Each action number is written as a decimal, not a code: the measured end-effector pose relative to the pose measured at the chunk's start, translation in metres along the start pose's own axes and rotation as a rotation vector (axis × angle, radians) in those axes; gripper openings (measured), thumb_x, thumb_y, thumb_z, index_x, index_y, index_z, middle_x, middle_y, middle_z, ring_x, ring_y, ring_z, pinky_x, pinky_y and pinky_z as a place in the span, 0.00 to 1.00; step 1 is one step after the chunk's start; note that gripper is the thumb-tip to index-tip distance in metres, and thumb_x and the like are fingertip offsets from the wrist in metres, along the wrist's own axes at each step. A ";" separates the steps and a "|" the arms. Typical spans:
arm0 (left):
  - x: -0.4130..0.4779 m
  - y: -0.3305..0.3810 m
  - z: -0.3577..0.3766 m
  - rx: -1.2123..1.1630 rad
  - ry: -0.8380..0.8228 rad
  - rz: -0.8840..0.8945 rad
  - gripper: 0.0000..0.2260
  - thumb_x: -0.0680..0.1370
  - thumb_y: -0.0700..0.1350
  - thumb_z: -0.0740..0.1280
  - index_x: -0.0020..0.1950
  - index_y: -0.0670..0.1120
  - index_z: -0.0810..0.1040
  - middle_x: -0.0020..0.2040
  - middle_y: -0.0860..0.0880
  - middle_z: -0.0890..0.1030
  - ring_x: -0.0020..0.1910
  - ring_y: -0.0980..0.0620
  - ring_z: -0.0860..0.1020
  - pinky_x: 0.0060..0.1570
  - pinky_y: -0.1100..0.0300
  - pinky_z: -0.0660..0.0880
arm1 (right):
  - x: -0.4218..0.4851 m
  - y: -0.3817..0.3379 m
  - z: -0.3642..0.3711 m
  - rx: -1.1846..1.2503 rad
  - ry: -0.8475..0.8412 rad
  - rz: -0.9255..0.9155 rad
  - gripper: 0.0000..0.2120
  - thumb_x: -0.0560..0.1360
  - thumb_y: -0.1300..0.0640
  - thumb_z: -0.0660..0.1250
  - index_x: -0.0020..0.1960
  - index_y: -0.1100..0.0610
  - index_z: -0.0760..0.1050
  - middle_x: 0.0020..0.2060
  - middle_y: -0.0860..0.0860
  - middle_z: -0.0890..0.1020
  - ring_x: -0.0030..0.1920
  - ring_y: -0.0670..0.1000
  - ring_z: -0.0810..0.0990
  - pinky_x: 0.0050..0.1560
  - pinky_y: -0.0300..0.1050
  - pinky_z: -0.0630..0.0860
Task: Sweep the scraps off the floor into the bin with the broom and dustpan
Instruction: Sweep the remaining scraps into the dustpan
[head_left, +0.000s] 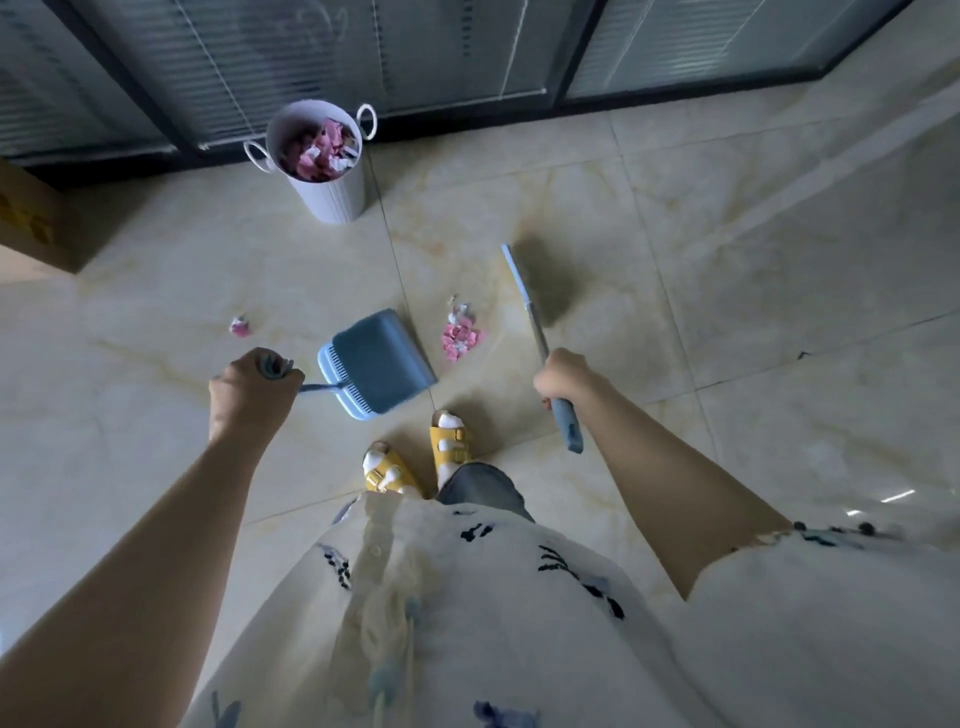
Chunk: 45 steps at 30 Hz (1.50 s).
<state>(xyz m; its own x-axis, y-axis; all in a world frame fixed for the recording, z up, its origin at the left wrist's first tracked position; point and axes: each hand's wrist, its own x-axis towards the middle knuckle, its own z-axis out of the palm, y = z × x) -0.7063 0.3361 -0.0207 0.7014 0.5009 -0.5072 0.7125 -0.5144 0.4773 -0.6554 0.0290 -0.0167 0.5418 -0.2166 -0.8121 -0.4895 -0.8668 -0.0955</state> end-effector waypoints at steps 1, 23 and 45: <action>0.001 -0.002 0.000 0.015 -0.006 0.010 0.02 0.72 0.43 0.66 0.41 0.46 0.76 0.34 0.42 0.75 0.40 0.38 0.79 0.42 0.50 0.78 | 0.000 -0.006 0.006 -0.040 -0.022 -0.006 0.14 0.74 0.65 0.62 0.59 0.67 0.75 0.49 0.59 0.84 0.51 0.58 0.83 0.53 0.48 0.80; 0.016 -0.026 -0.004 -0.004 0.001 -0.003 0.03 0.72 0.42 0.67 0.41 0.43 0.75 0.39 0.41 0.78 0.39 0.41 0.74 0.37 0.58 0.68 | -0.047 -0.059 -0.013 -0.227 -0.255 -0.110 0.10 0.69 0.66 0.63 0.47 0.67 0.80 0.32 0.57 0.79 0.33 0.55 0.77 0.39 0.45 0.73; 0.004 -0.054 -0.020 -0.022 0.086 -0.078 0.05 0.73 0.41 0.65 0.39 0.45 0.71 0.33 0.45 0.71 0.32 0.44 0.68 0.35 0.58 0.64 | -0.053 -0.120 0.035 -0.268 -0.297 -0.200 0.13 0.67 0.66 0.64 0.50 0.67 0.80 0.30 0.56 0.80 0.32 0.55 0.79 0.37 0.43 0.75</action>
<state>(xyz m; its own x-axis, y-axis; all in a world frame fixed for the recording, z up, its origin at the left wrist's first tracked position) -0.7417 0.3799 -0.0337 0.6425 0.5973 -0.4800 0.7645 -0.4569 0.4547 -0.6497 0.1602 0.0177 0.3694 0.0715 -0.9265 -0.1795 -0.9728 -0.1466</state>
